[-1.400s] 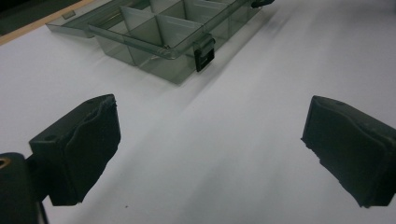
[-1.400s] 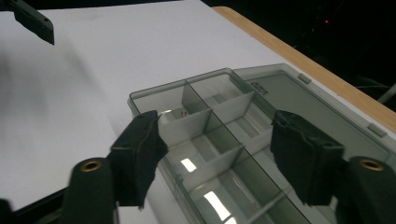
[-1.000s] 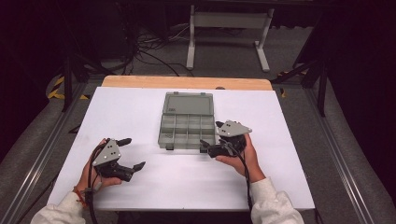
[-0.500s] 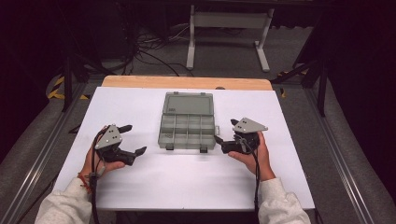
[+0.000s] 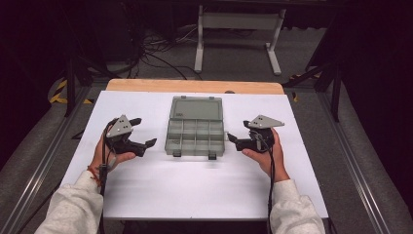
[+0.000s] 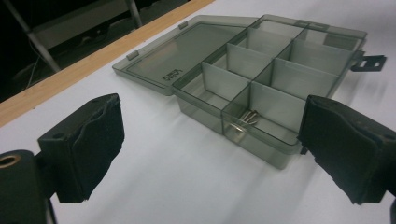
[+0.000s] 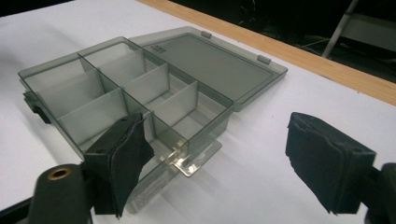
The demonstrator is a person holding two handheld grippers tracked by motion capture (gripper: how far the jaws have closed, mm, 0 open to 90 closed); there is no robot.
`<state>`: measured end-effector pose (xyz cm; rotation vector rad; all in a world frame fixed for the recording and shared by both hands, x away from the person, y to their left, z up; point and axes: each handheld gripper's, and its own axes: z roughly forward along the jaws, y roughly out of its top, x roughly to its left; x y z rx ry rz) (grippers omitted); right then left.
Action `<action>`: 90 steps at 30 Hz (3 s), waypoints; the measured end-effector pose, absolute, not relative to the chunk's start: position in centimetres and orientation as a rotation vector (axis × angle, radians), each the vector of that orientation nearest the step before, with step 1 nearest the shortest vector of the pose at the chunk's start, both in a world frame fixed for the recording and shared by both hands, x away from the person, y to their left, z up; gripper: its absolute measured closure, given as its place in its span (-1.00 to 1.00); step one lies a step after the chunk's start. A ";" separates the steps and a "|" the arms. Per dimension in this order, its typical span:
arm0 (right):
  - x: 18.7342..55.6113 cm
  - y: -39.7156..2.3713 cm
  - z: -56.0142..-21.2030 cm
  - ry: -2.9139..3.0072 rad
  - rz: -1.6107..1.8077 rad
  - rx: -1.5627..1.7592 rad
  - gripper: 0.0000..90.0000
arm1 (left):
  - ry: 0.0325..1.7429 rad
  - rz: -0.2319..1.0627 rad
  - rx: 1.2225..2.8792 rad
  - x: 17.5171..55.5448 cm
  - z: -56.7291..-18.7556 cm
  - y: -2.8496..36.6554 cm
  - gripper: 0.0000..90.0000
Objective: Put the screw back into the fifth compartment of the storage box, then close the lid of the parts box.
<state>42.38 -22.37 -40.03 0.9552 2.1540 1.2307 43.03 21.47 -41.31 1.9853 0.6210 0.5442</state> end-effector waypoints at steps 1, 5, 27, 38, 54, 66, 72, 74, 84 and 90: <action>42.5 -22.4 -40.1 2.160 1.228 0.955 -0.44 | 0.634 0.541 1.989 43.3 -41.3 21.4 -0.80; 43.2 -22.4 -40.5 2.181 1.179 0.983 -0.34 | 0.655 0.540 2.002 44.2 -41.4 21.4 -0.77; 49.7 -20.4 -42.0 2.281 0.951 1.059 1.00 | 0.821 0.538 2.166 50.7 -42.7 17.8 0.67; 52.1 -19.1 -42.4 2.326 0.843 1.060 1.00 | 0.862 0.478 2.244 53.3 -43.7 16.4 0.92; 55.6 -18.1 -43.8 2.428 0.701 1.091 1.00 | 0.931 0.392 2.250 55.3 -45.5 15.1 0.93; 55.8 -17.9 -43.9 2.442 0.715 1.036 1.00 | 0.931 0.417 2.312 56.8 -45.0 14.4 0.83; 56.2 -18.3 -44.1 2.429 0.785 1.063 1.00 | 0.951 0.419 2.300 57.3 -45.1 14.2 0.87; 56.4 -18.4 -44.3 2.415 0.809 1.076 1.00 | 0.955 0.431 2.297 57.5 -45.1 14.1 0.87; 57.1 -18.2 -44.5 2.360 0.842 1.112 1.00 | 1.003 0.428 2.241 58.2 -45.3 13.8 0.89; 57.3 -18.4 -44.6 2.350 0.880 1.156 1.00 | 1.030 0.429 2.231 58.2 -45.3 13.7 0.91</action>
